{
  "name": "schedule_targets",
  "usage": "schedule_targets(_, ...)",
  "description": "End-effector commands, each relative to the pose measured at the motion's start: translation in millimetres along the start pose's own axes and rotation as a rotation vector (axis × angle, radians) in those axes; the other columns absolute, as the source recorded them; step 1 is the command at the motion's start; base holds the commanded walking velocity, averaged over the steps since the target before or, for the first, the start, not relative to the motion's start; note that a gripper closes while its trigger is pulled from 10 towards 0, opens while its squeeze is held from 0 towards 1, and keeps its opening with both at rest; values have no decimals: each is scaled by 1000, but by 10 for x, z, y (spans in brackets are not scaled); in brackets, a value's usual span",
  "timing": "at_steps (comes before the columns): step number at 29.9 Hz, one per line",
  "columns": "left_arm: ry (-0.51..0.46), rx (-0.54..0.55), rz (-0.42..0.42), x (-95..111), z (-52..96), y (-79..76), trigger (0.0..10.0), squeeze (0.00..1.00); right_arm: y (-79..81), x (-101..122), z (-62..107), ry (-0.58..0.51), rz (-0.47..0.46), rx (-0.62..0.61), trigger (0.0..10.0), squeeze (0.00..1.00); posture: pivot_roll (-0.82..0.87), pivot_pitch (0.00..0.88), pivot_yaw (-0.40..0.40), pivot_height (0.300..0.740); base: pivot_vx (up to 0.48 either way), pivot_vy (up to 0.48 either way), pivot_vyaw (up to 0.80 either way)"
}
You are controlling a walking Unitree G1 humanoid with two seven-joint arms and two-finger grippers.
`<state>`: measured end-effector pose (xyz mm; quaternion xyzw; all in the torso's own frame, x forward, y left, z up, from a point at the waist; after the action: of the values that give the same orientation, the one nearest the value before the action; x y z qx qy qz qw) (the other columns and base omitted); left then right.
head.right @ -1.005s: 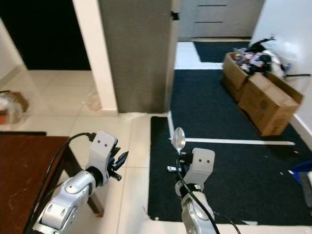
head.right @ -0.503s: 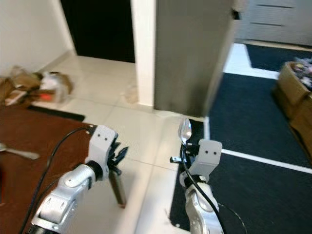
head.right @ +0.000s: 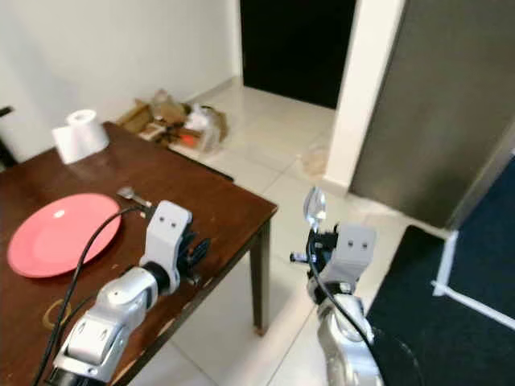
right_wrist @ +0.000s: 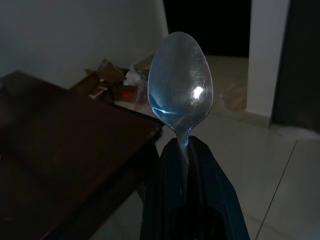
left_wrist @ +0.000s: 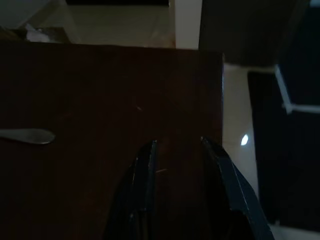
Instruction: Setting the table
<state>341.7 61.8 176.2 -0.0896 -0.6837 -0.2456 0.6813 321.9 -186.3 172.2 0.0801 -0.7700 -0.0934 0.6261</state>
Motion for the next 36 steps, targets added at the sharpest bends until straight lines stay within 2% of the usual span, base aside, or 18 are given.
schedule_targets(1, 16, 19, 8, -22, 27, 65, 10000, 0, 67, 35, -16, -8, 2, 35, 10000, 0, 5, 112, 119, 740, 0, 0, 788)
schedule_targets(6, 13, 33, 22, 29, 6, 89, 10000, 0, 120, 129, -48, -26, 17, 91, 10000, 0, 5, 112, 120, 740, 0, 0, 788)
schedule_targets(15, 30, 66, 23, 51, -24, 117, 10000, 0, 177, 164, -53, -26, 9, 135, 10000, 0, 4, 107, 121, 740, 0, 0, 788)
schedule_targets(36, 61, 94, 13, 35, -55, 141, 10000, 0, 203, 152, -43, -20, -5, 147, 10000, 0, 3, 95, 126, 740, 0, 0, 788)
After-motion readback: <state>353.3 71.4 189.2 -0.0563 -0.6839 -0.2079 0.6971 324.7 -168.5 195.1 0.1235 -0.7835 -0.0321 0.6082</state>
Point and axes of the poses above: a point about 5 cm out from each wrist's last joint towards the gripper, its own z axis pointing back from the gripper into the wrist, its own x axis along the axis of the wrist's last joint, y = z × x, the point moved 2 cm from there along -z, pointing out of the wrist towards the gripper, and after that the axes turned 6 degrees about -z, right-handed, at the moved point
